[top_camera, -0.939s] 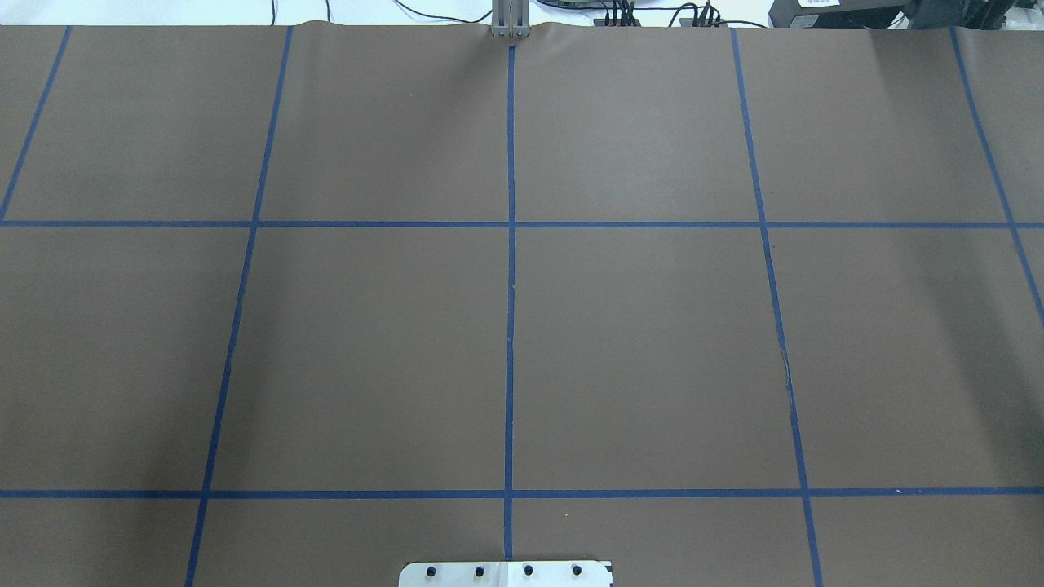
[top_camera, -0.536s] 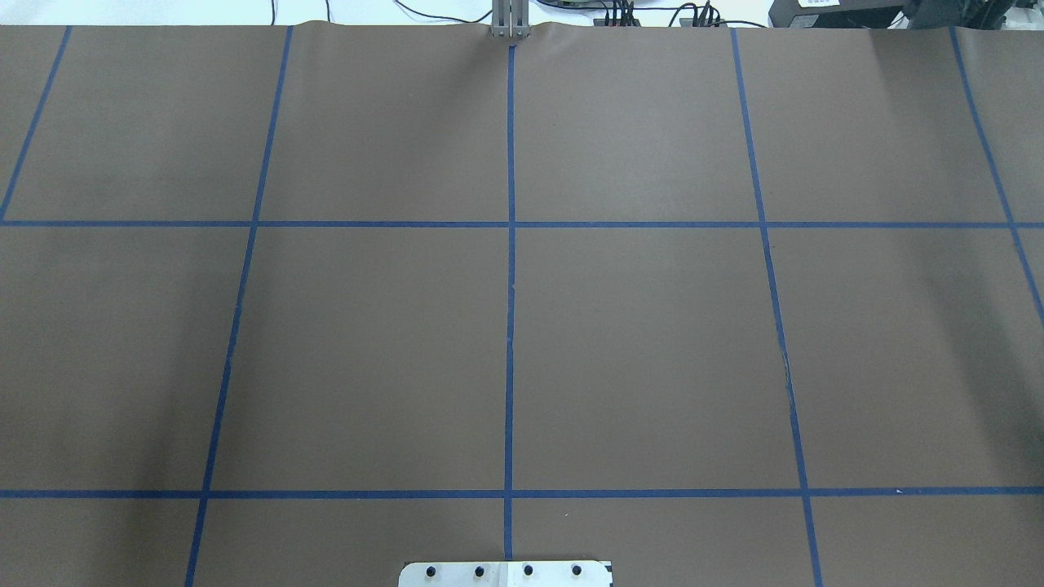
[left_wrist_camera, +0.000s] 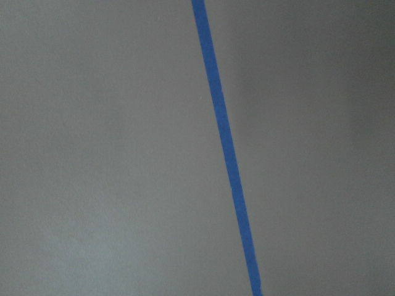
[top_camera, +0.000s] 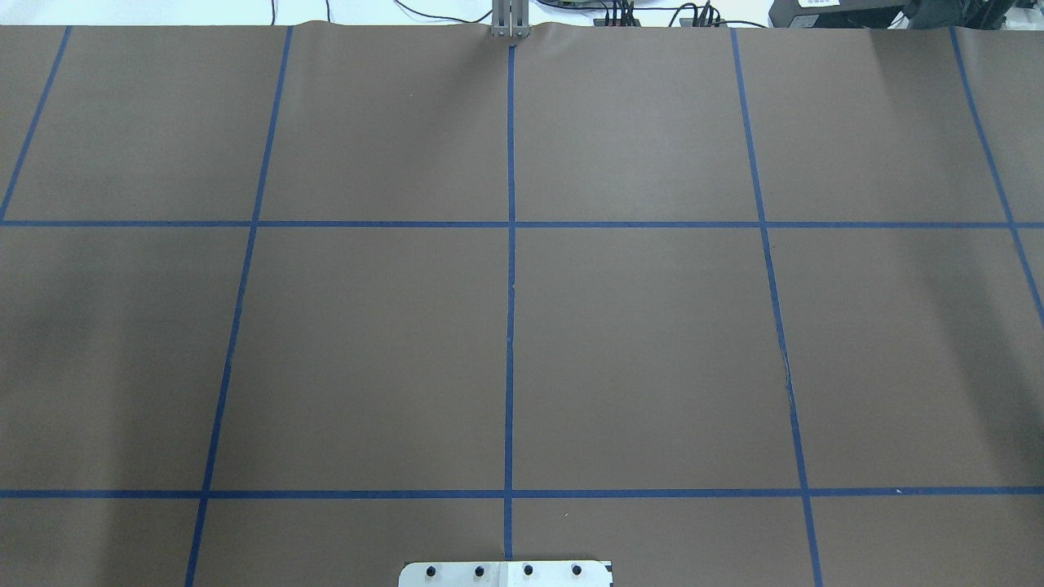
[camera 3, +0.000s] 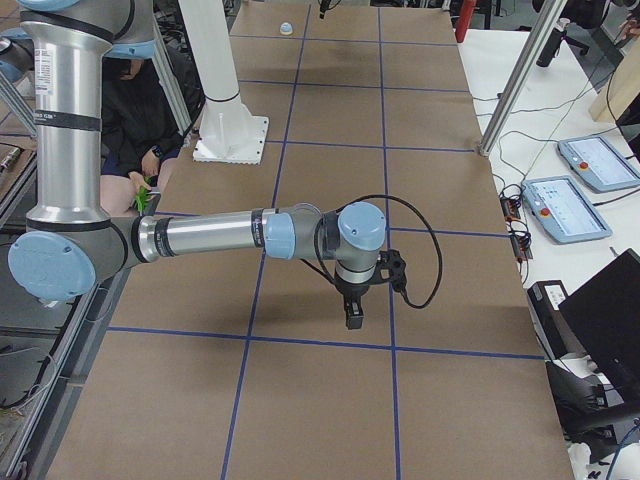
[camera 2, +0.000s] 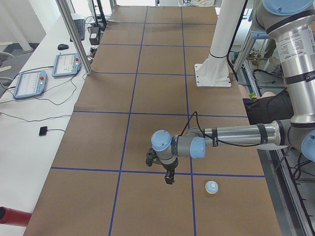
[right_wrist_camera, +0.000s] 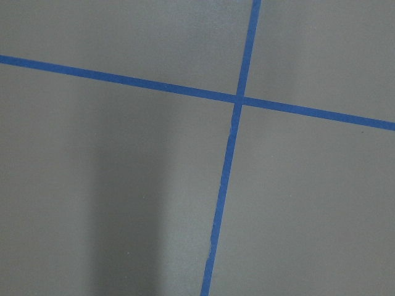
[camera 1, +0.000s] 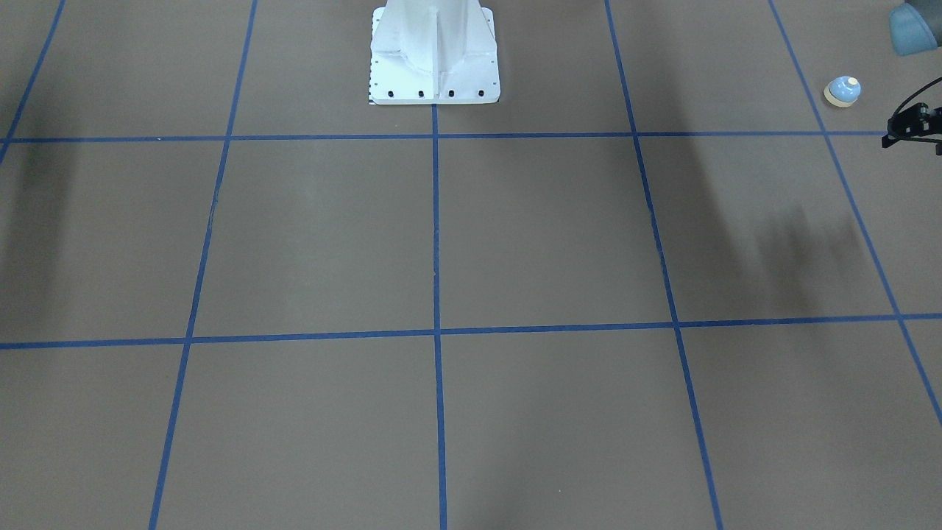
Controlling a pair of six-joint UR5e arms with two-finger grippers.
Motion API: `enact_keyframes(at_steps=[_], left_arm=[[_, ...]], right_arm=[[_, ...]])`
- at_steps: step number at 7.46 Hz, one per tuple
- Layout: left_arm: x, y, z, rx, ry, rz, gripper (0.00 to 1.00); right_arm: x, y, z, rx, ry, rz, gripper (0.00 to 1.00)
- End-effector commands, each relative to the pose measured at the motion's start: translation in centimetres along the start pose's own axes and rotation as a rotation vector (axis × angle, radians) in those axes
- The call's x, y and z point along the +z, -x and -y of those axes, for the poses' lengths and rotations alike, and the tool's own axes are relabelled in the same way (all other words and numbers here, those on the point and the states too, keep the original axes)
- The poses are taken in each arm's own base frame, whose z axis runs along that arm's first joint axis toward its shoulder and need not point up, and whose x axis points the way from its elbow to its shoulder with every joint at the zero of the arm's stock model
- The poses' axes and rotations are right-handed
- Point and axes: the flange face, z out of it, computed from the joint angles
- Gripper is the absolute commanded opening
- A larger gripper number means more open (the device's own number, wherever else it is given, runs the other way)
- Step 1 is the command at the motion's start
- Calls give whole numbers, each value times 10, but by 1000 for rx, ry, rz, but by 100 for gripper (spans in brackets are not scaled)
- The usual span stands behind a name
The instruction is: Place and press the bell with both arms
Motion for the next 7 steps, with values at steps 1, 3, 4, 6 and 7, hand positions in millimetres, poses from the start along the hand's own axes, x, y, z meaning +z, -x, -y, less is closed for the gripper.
enact_keyframes(at_steps=[1,3,4,6,7], left_arm=[[44,5,-36,-9,118,-34,100],[77,1,-45,13,216,-56,100],[91,-6,-52,38,267,-54,100],[106,-8,-73,55,337,-44,100],[112,-5,-77,54,357,-40,100]], right_arm=[[0,-1,-1,0,0,2,100],[0,0,-1,-2,1,3,100],[0,0,-1,-2,1,3,100],[0,0,-1,-4,1,3,100],[0,0,-2,-5,1,3,100]])
